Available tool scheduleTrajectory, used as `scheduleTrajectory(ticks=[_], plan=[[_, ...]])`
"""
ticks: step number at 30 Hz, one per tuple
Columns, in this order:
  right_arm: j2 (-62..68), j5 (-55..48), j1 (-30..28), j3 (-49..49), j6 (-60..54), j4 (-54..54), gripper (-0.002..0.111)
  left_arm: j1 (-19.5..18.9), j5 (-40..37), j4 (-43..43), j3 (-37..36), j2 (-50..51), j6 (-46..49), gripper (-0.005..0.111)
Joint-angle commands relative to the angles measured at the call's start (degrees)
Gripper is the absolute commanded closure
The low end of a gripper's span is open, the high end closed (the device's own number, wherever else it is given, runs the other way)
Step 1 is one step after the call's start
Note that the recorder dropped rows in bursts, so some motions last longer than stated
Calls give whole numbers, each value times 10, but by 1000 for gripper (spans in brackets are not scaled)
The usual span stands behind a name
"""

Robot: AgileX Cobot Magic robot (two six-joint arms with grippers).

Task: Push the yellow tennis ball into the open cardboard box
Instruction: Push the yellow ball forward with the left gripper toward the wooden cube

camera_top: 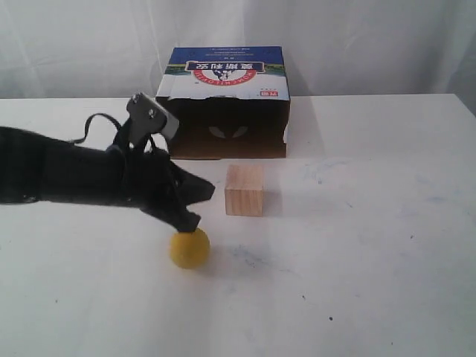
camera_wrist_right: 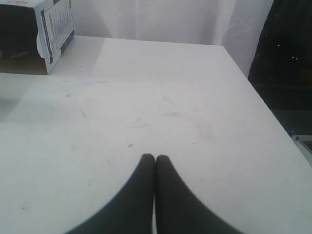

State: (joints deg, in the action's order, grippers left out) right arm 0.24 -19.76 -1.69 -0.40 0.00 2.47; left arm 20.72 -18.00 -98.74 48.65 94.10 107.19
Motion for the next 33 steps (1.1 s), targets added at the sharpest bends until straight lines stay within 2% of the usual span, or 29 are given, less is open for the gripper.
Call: scheduleTrajectory(ticks=[1,6,10,21,26,33], plan=[[-2,2,-1,4,3,1,108,0,-18,-12,-40,15,22,107],[-2,2,-1,4,3,1,108,0,-66,-12,-23,65,25,107],[-2,2,-1,4,3,1,108,0,-71,-12,-3,108,18,107],[-2,2,-1,4,3,1,108,0,20,-12,23,123,17,107],[-2,2,-1,4,3,1,108,0,20,-12,56,127,54,107],[-2,2,-1,4,3,1,108,0,62,-12,102,173,58,107]])
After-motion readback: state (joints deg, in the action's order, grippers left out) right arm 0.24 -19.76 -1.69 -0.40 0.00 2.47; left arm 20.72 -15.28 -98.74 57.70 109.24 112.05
